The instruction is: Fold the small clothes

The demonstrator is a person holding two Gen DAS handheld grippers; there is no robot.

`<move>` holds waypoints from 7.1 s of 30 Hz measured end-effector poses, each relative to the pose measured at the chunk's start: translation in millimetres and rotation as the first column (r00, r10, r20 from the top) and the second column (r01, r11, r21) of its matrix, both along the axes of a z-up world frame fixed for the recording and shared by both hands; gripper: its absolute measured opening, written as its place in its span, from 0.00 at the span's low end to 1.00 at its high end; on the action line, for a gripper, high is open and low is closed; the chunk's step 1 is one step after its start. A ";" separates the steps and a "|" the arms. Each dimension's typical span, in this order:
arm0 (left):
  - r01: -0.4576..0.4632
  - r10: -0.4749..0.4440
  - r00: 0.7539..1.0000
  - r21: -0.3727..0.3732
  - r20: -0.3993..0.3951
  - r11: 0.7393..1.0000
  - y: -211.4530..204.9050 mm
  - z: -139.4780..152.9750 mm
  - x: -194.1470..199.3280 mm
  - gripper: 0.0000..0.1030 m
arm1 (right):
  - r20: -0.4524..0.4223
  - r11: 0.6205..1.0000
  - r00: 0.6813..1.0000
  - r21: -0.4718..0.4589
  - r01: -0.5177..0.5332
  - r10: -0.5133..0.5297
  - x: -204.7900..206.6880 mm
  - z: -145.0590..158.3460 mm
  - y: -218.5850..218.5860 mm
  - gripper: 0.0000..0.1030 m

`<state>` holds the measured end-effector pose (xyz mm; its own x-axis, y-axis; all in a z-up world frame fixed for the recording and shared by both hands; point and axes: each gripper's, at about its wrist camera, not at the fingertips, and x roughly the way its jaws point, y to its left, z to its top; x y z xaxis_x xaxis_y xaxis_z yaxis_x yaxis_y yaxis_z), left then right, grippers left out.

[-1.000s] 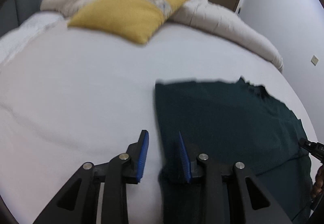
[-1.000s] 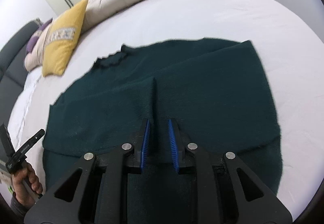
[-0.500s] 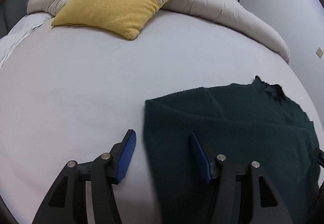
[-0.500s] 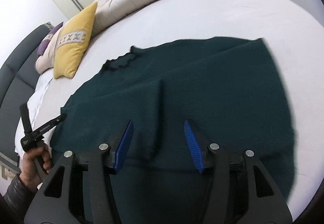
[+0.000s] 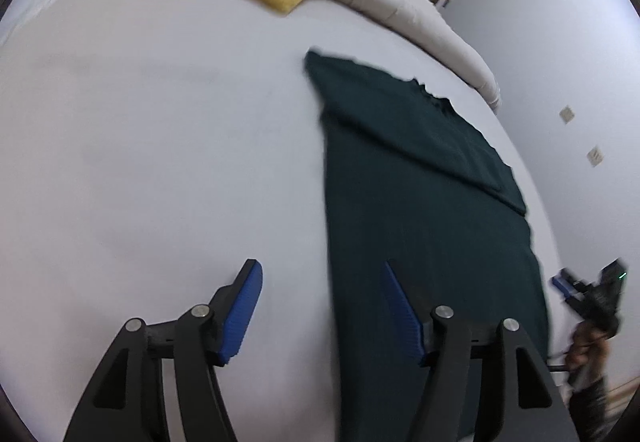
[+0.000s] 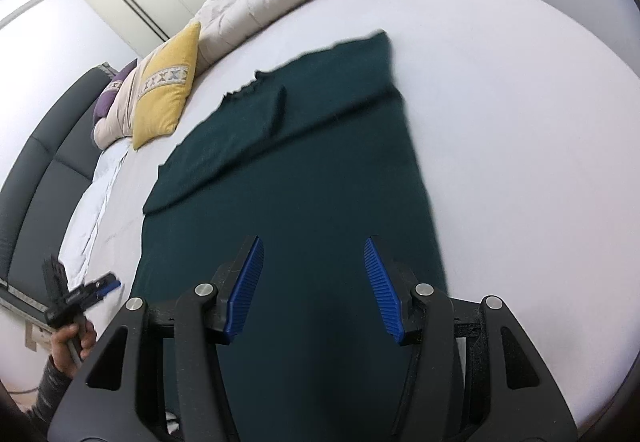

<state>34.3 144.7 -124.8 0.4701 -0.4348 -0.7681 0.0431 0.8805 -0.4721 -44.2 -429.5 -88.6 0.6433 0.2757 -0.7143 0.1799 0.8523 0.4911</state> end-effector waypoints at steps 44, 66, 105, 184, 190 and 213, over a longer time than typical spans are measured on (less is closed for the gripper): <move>0.109 -0.134 0.984 -0.199 -0.115 0.974 -21.5 -20.8 -112.5 0.06 | -0.298 0.980 0.952 0.196 -0.004 0.063 -140.2 -53.8 -48.1 0.31; 0.030 -0.009 0.999 -0.540 0.042 0.841 5.7 59.3 -69.5 0.06 | 0.124 0.912 0.991 0.411 -0.009 -0.046 -77.6 56.8 -60.9 0.07; -0.117 0.119 0.992 -0.480 -0.027 0.869 -13.3 2.4 203.1 0.06 | 0.128 0.962 0.992 -0.273 0.022 0.013 242.0 39.1 -45.5 0.50; -0.071 0.068 0.987 0.018 0.143 0.997 -50.4 -7.4 144.9 0.17 | 0.009 0.967 0.995 -0.237 0.096 -0.096 164.7 -24.2 -37.9 0.60; -0.072 0.067 0.986 0.030 0.150 0.997 -53.8 -4.3 139.9 0.14 | -0.011 0.960 0.998 -0.272 0.064 -0.070 164.7 -25.3 -34.9 0.53; -0.090 0.081 0.984 0.051 0.159 0.995 -50.9 -1.4 101.1 0.06 | 0.008 0.968 0.999 -0.245 0.054 -0.054 145.4 -13.7 -37.6 0.04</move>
<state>135.4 93.8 -126.2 0.6199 -0.3446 -0.7049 0.0357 0.9098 -0.4134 101.2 -467.0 -102.4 0.6532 0.0574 -0.7550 0.2288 0.9356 0.2690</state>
